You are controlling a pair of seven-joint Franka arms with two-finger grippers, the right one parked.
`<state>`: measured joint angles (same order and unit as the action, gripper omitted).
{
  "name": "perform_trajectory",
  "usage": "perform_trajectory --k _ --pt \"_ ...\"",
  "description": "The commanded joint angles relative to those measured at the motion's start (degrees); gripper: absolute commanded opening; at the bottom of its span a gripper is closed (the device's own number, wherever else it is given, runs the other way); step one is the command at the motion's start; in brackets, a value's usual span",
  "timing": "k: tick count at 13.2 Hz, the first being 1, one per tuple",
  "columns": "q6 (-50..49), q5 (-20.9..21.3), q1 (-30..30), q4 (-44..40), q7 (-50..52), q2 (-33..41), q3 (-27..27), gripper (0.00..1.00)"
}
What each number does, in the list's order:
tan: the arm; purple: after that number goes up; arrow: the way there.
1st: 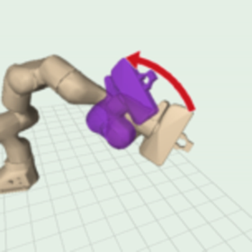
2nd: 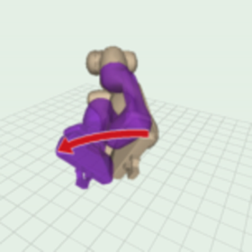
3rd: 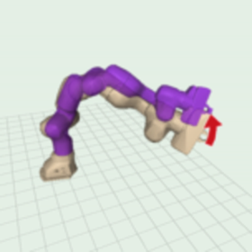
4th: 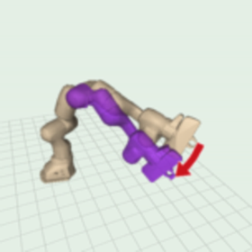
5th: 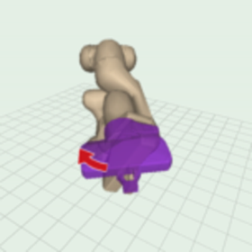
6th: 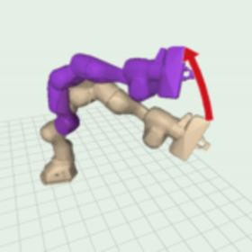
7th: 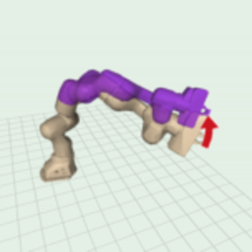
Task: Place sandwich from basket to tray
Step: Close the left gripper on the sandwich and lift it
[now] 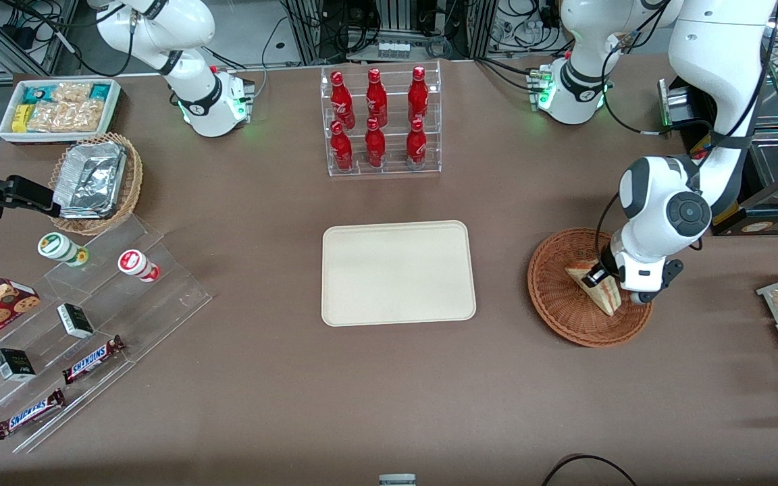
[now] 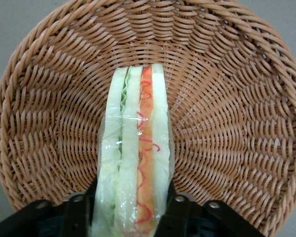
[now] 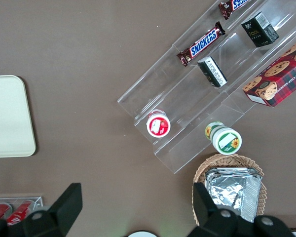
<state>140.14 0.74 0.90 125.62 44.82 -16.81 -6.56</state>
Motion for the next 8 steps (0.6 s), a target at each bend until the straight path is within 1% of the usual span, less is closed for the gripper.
perform_trajectory --k 1,2,4,5,7,8 --pt "-3.7 0.7 -0.1 -1.2 -1.7 1.3 0.1 0.0" --pt "-6.7 0.6 -0.1 -3.0 -2.3 2.0 0.1 0.0" --pt "-16.2 0.6 -0.6 -9.7 -2.5 1.7 -0.5 0.0" --pt "-20.5 0.6 -1.7 -13.3 -2.8 1.3 -1.0 0.0" --pt "-25.3 0.7 -5.6 -18.6 -2.9 0.1 -1.0 0.0" --pt "-27.4 1.5 -6.7 -20.7 -3.9 -0.6 -1.1 0.0"
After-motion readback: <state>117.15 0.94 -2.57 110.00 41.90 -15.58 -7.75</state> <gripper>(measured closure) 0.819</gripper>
